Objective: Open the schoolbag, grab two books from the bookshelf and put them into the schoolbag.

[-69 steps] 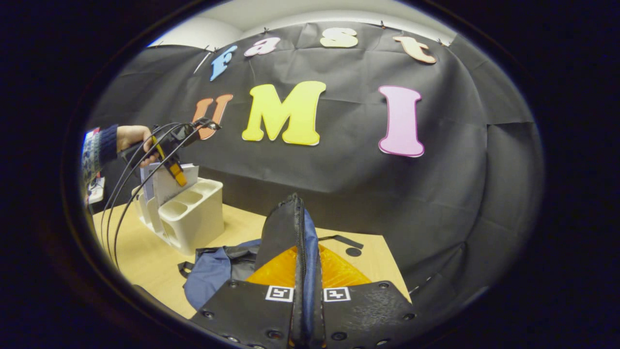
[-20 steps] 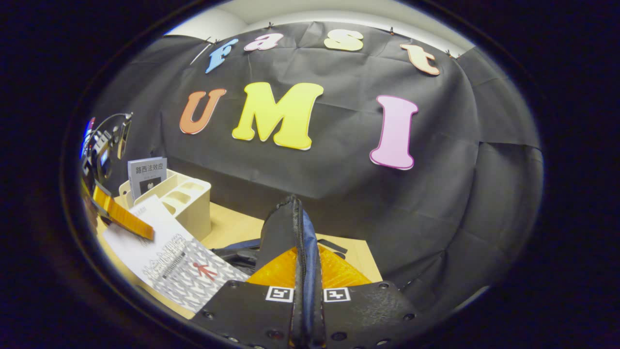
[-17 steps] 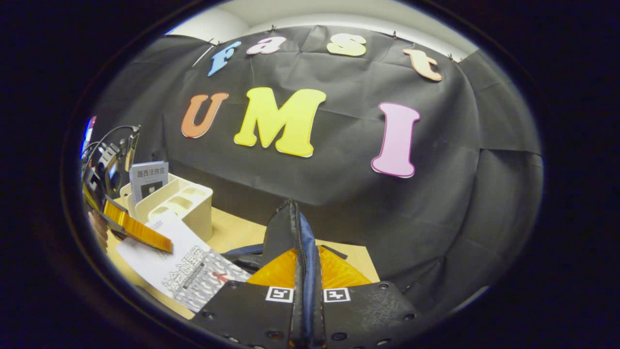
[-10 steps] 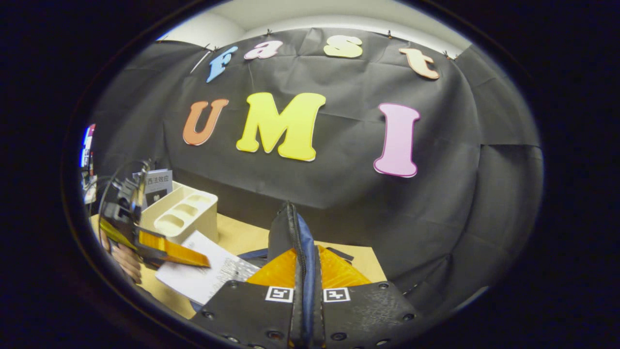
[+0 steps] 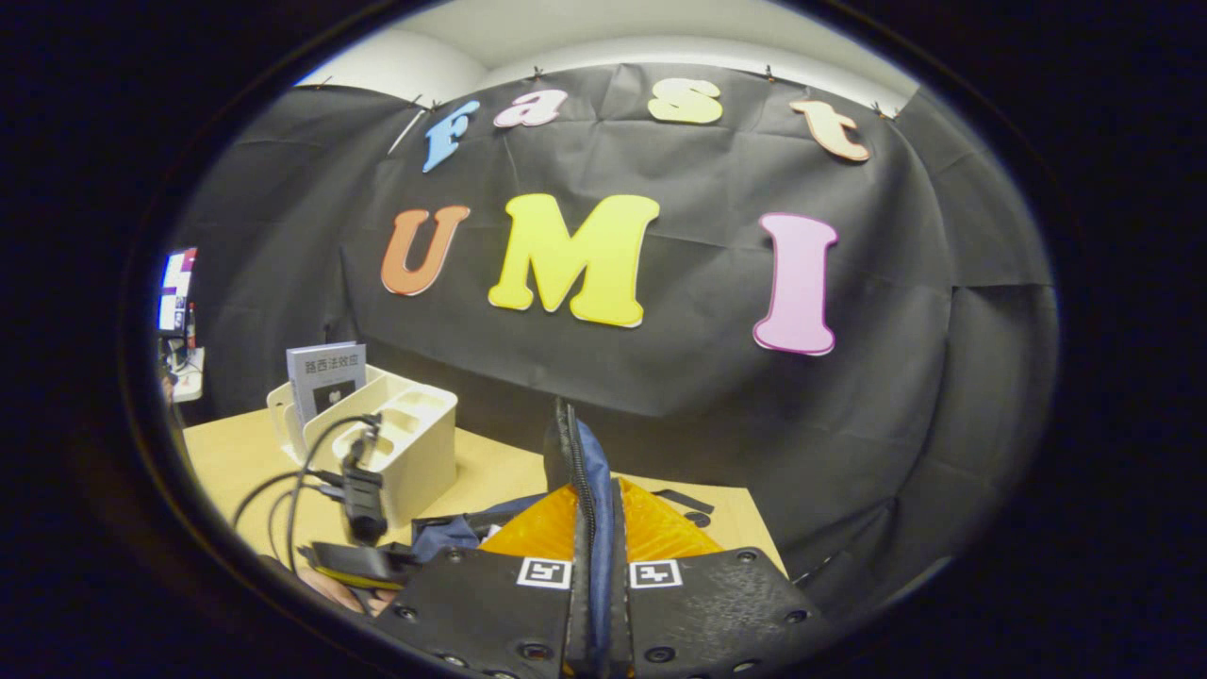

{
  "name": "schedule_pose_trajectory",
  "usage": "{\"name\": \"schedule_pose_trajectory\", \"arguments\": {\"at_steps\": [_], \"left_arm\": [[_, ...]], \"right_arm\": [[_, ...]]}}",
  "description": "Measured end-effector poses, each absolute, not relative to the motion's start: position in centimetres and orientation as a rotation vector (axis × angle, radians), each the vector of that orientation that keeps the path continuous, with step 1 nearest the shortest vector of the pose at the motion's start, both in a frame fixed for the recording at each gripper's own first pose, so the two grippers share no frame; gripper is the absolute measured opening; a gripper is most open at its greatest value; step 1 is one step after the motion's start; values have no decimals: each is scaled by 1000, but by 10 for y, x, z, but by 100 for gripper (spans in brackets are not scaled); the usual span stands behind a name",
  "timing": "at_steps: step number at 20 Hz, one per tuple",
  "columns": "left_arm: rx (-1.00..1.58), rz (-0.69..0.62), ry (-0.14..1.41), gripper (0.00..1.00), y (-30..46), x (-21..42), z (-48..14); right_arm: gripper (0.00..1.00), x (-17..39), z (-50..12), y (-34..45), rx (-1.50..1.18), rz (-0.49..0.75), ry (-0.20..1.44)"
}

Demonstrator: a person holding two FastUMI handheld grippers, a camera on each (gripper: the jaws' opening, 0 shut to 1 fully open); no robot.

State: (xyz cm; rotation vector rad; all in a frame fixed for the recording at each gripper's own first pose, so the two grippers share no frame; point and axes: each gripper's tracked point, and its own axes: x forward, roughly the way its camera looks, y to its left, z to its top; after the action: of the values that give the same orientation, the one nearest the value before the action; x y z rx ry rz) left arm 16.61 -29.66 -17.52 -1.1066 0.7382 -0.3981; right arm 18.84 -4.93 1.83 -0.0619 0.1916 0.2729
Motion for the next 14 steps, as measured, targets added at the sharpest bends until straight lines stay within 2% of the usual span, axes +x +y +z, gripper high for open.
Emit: {"name": "schedule_pose_trajectory", "arguments": {"at_steps": [1, 2, 3, 6, 8, 9, 10, 11, 12, 14], "left_arm": [[-1112, -397, 729, 45, -302, 170, -177], [-1111, -396, 716, 40, -307, 174, -179], [-1112, -395, 712, 45, -310, 177, -181], [-1098, -391, 701, 46, -311, 179, -185], [-1031, -366, 725, 51, -304, 180, -200], [-998, -351, 739, 68, -299, 178, -210], [-1003, -362, 757, 66, -298, 176, -212], [-1004, -354, 764, 83, -294, 176, -211], [-959, -335, 773, 71, -288, 175, -215], [-834, -347, 776, 74, -277, 171, -219]], "right_arm": [[8, 187, 20, -48, -67, 278, 186], [11, 186, 19, -48, -68, 278, 184], [11, 186, 18, -49, -63, 275, 184], [11, 186, 10, -53, -32, 275, 200], [8, 188, 2, -57, -13, 268, 221], [11, 187, -3, -59, 2, 271, 235], [11, 187, -10, -60, 13, 274, 253], [8, 187, -15, -62, 23, 274, 266], [8, 188, -20, -65, 28, 264, 277], [8, 188, -27, -70, 39, 257, 298]]}}
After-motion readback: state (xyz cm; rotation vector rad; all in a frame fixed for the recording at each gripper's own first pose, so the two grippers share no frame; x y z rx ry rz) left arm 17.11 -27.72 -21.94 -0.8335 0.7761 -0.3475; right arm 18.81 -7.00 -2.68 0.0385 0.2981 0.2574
